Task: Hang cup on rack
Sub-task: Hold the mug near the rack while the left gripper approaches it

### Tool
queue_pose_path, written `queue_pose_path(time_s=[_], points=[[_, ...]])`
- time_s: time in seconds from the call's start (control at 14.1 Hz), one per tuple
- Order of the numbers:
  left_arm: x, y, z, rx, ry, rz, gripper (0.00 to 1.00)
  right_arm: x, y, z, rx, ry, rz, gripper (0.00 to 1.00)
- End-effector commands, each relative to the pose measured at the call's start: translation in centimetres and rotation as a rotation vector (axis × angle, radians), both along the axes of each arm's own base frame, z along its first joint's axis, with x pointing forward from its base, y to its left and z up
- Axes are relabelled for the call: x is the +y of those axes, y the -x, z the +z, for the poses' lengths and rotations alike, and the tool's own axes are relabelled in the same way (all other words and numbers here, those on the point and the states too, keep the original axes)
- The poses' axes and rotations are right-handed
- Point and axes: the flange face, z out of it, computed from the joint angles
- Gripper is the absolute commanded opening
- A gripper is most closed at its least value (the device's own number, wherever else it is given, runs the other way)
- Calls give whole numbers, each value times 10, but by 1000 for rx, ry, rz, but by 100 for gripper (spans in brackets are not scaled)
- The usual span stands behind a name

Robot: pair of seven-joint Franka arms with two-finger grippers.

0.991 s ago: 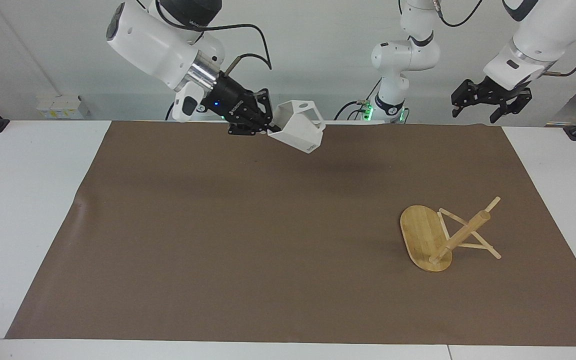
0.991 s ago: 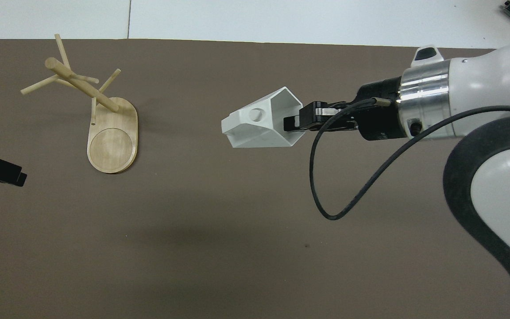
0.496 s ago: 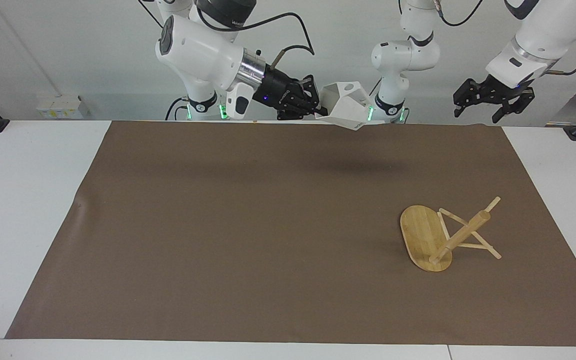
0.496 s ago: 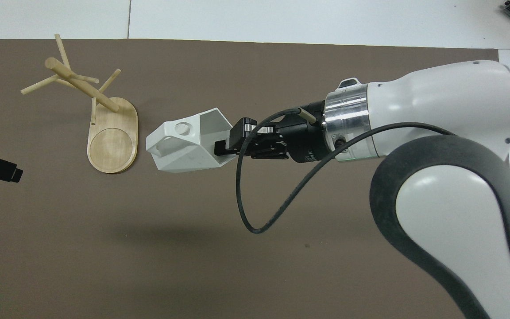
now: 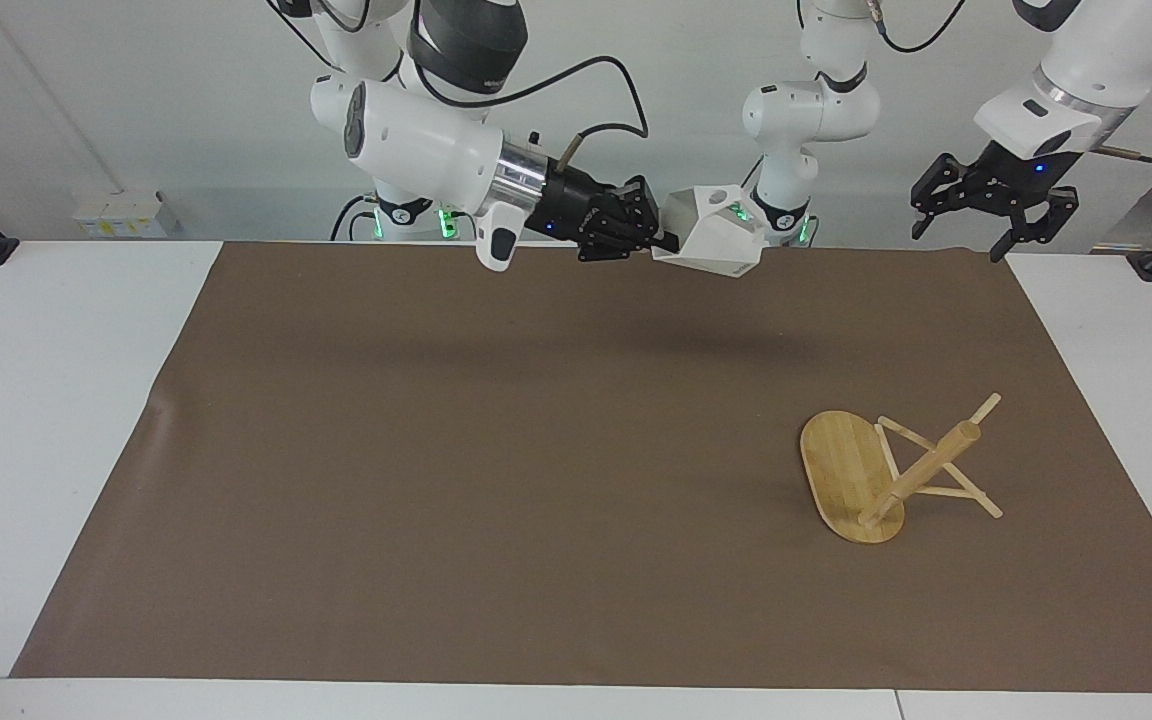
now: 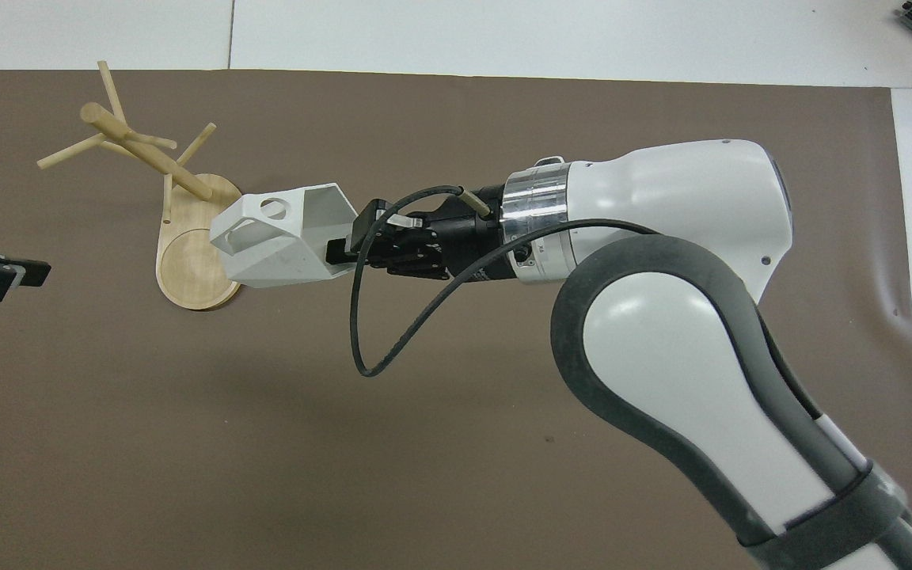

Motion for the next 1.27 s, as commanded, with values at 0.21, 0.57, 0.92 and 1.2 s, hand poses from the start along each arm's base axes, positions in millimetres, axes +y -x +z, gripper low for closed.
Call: queue_pose_path(time_s=[0.21, 0.57, 0.92, 1.2], points=[[-25, 4, -6, -87, 201, -185, 100, 24, 6, 2, -4, -49, -38, 0], [-47, 17, -11, -175, 310, -380, 100, 25, 9, 1, -3, -38, -15, 0], [-49, 25, -11, -234, 310, -587, 100, 25, 9, 0, -2, -36, -15, 0], [-71, 23, -11, -271, 302, -616, 100, 26, 9, 0, -2, -35, -13, 0]])
